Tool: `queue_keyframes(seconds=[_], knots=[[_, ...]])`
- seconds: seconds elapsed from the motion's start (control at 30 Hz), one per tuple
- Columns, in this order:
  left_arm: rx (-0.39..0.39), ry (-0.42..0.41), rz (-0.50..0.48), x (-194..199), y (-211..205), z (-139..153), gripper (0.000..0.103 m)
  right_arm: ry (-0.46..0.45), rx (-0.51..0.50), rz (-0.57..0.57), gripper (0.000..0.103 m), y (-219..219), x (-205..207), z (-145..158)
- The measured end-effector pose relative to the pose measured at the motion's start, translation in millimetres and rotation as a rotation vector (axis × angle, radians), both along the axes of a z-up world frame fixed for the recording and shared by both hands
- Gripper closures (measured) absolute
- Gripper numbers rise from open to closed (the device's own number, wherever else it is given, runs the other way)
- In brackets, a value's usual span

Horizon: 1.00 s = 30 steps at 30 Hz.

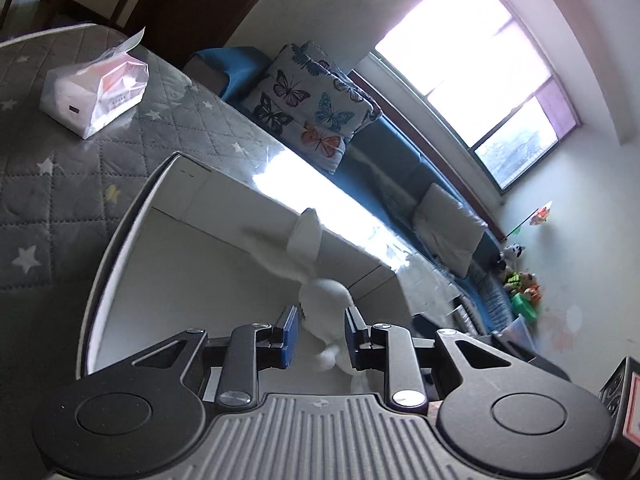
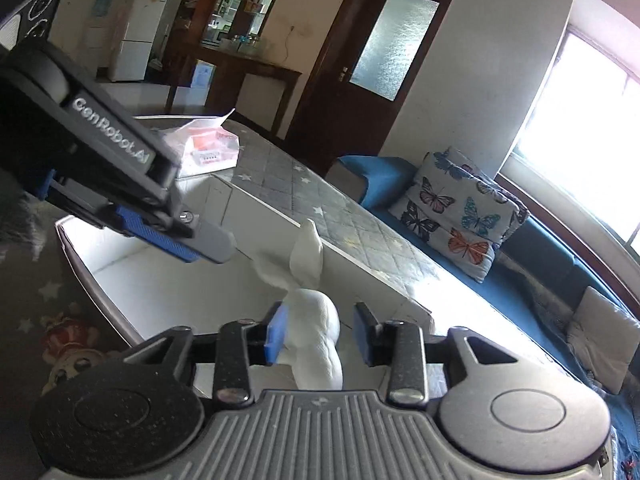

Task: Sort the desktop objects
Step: 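Lift the rabbit with the left gripper and release it into the white box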

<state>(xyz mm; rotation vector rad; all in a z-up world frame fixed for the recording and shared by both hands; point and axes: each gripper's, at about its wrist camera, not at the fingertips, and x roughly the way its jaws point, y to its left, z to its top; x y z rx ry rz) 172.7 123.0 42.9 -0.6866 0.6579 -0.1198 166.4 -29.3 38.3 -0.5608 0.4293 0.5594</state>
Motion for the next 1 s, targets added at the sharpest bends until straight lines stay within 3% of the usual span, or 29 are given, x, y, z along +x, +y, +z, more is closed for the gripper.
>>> queue_keyframes(seconds=[0.17, 0.23, 0.47, 1.0], knots=[[0.083, -0.025, -0.008, -18.4, -9.5, 9.4, 0.074, 0.014, 0.058, -0.039, 0.062, -23.9, -12.3, 8.3], [0.115, -0.034, -0.017, -25.6, -16.6, 14.1, 0.073, 0.026, 0.089, -0.040, 0.054, -35.5, -18.3, 11.4], [0.211, -0.063, -0.072, -48.5, -43.4, 21.8, 0.070, 0.058, 0.142, -0.029, 0.046, -59.4, -49.7, 14.0], [0.310, -0.060, -0.163, -94.0, -75.6, 7.8, 0.070, 0.160, 0.225, -0.101, 0.027, -91.5, -103.3, -7.3]])
